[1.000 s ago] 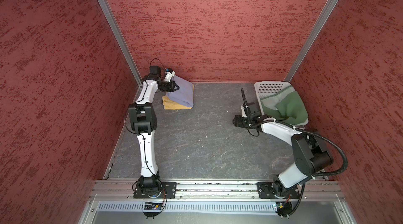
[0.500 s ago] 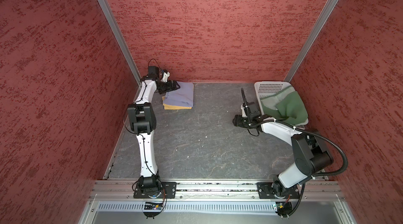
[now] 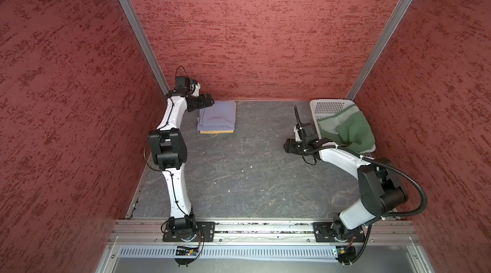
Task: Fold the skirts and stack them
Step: 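Lower the lavender skirt onto the yellow skirt and open the left gripper, then withdraw the left gripper from the stack while the right gripper reaches into the basket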
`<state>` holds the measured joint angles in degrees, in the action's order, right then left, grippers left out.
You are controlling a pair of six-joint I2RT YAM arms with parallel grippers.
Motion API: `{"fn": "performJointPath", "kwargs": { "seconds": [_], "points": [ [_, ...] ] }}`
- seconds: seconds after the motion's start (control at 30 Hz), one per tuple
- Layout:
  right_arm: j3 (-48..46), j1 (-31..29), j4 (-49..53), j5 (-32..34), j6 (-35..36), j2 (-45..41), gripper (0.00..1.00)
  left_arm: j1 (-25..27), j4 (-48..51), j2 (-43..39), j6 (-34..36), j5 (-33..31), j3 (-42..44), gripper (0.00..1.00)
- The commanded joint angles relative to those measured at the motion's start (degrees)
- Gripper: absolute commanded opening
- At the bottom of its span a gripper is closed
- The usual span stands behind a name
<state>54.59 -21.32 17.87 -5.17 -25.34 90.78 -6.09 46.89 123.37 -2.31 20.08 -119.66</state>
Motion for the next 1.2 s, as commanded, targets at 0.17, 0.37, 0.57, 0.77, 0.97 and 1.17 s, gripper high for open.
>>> {"fn": "performJointPath", "kwargs": {
  "seconds": [0.17,0.37,0.57,0.77,0.97,1.17],
  "points": [
    [4.1,0.1,3.0,4.0,2.0,-4.2,0.66,6.5,-5.2,-11.3,2.4,-10.6,8.2,0.99],
    [8.8,0.1,6.5,8.5,4.3,-5.1,0.67,16.0,-15.1,-20.7,2.5,-12.2,23.8,0.99],
    [12.1,0.5,7.0,11.9,7.1,-6.4,0.68,29.5,-31.0,-28.4,2.6,-15.4,41.8,0.99],
    [15.5,3.2,9.1,16.4,8.2,-6.3,0.7,42.2,-42.6,-31.4,1.1,-17.9,52.6,0.99],
    [18.1,8.8,11.1,19.6,8.6,-5.3,0.73,50.5,-49.6,-32.6,-1.1,-19.1,58.6,0.99],
    [19.9,14.7,14.0,21.5,8.4,-4.1,0.84,52.7,-56.7,-34.5,-6.2,-15.8,65.4,0.99]
  ]
}}
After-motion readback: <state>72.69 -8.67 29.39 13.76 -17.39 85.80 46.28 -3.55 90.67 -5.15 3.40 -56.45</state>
